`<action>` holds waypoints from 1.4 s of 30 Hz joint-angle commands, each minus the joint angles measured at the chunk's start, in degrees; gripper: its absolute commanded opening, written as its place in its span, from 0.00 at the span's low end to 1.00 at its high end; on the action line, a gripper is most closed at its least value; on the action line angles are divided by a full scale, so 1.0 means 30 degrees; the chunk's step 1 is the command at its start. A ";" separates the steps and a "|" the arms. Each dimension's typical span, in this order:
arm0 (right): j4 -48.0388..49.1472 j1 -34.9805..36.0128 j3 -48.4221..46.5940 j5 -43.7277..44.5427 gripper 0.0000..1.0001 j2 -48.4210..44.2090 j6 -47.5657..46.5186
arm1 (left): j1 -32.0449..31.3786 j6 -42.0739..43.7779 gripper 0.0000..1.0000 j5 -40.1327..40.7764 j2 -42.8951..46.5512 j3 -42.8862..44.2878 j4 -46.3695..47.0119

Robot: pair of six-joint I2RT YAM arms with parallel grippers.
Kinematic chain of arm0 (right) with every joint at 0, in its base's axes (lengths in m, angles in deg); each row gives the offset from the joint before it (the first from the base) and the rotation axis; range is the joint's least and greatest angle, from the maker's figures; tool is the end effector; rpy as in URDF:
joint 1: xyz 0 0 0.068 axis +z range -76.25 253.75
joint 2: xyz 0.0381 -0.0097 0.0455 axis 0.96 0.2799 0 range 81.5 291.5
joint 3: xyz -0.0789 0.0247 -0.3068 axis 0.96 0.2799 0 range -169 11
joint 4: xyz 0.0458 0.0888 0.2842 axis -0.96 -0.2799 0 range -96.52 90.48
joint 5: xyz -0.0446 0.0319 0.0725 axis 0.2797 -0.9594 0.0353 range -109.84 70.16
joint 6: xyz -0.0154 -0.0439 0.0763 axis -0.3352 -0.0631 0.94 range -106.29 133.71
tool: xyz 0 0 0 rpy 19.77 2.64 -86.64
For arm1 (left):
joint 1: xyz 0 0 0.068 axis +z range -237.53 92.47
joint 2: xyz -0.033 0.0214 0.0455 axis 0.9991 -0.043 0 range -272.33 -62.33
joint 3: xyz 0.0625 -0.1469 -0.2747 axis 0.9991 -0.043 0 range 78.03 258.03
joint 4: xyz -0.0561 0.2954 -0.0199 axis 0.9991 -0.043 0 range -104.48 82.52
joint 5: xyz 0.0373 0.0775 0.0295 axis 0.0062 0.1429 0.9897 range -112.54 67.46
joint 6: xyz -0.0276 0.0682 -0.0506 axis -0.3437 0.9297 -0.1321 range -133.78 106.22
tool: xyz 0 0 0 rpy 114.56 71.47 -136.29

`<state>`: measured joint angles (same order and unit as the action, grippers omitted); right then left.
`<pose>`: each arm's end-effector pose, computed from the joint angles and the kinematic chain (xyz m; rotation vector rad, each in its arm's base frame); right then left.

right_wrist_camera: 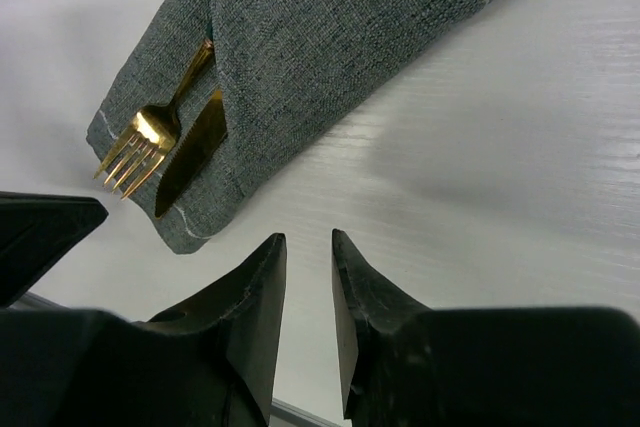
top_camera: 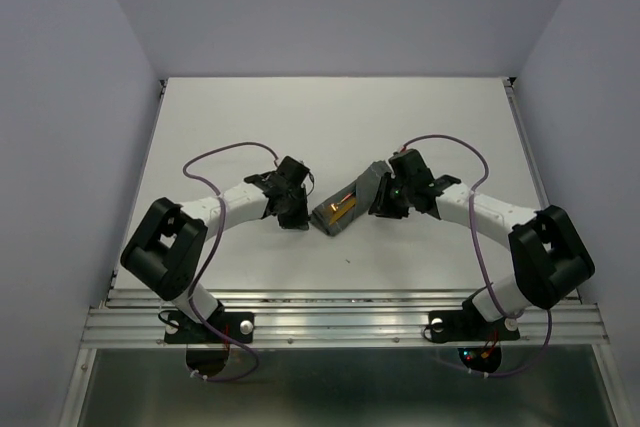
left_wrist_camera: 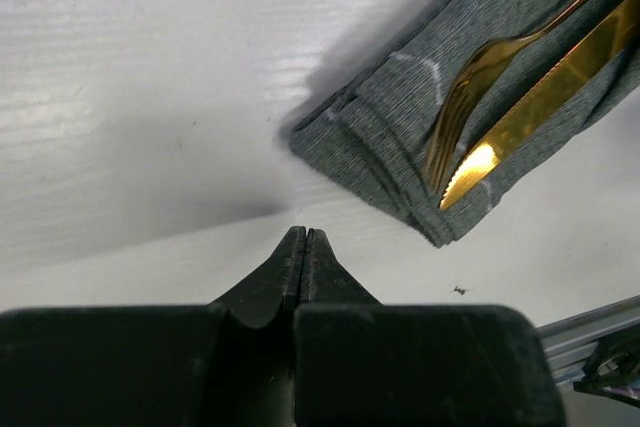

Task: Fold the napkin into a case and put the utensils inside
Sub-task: Move the smaller rectangle folded napkin to the center of the board, then reset both arms

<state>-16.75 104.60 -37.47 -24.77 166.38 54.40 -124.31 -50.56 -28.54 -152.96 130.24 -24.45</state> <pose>0.2968 0.1852 0.1768 0.1872 2.6062 0.5929 0.2935 -0.2298 0.1662 0.0433 2.6537 -0.6064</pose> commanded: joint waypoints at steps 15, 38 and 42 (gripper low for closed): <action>-0.0696 -0.0932 -0.2418 0.2666 0.44 0.0072 -0.0261 | 0.0070 0.1182 0.00 -0.0168 -0.3446 0.3420 0.0033; -0.6355 -0.6270 -0.0515 1.0050 1.00 -0.9308 -0.1024 | 0.1360 0.3470 0.24 0.3522 0.3977 0.4486 -0.2457; -0.6443 -0.6270 -0.0134 1.0694 1.00 -1.0128 -0.0643 | 0.1418 0.2680 0.25 0.4544 0.6965 0.3286 -0.2838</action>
<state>-35.53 85.71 -38.62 3.07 138.60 51.51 -120.18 -41.14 -19.21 -139.52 143.11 -30.74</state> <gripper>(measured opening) 0.998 0.244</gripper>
